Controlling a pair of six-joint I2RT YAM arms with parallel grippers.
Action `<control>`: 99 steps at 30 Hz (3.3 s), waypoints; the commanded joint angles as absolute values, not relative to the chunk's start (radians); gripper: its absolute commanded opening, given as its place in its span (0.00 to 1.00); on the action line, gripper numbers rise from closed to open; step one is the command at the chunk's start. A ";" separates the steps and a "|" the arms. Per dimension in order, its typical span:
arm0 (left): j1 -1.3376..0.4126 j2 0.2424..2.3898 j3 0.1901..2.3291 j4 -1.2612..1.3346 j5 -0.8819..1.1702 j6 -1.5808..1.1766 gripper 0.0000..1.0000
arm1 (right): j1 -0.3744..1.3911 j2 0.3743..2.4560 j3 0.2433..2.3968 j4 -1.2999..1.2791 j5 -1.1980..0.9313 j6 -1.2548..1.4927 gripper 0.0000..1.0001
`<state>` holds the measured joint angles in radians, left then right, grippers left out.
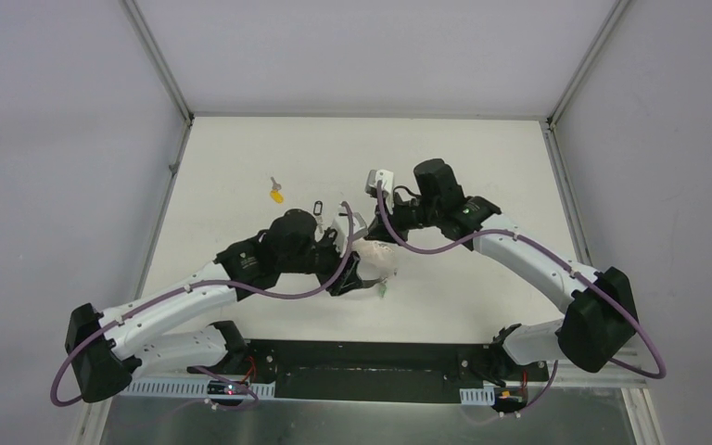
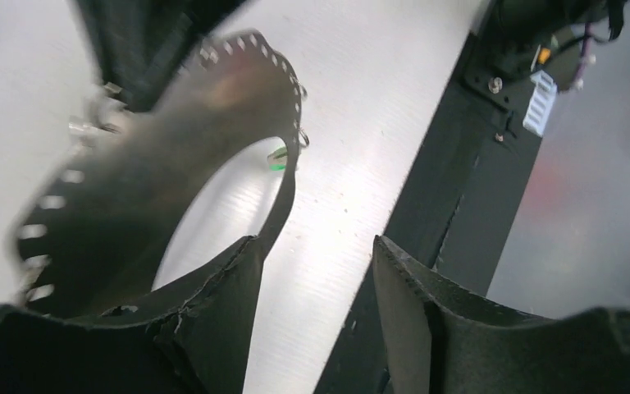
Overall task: Put the keys on the keyring
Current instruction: Adjust the keyring.
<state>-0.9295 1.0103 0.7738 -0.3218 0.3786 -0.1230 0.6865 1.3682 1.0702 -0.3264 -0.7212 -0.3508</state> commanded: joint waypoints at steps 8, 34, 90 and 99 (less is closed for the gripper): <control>-0.763 1.038 1.063 -0.546 0.412 0.022 0.61 | 0.678 1.240 1.041 -0.436 -0.776 -0.516 0.00; -0.741 1.051 0.952 -0.429 0.601 -0.078 0.00 | 0.678 1.218 1.087 -0.257 -0.675 -0.161 0.00; -0.940 0.925 1.056 -0.408 0.422 0.099 0.47 | 0.673 1.026 0.944 -0.249 -1.086 -0.594 0.00; -0.943 0.883 1.055 -0.395 0.626 0.318 0.45 | 0.675 1.023 0.950 -0.237 -1.099 -0.560 0.00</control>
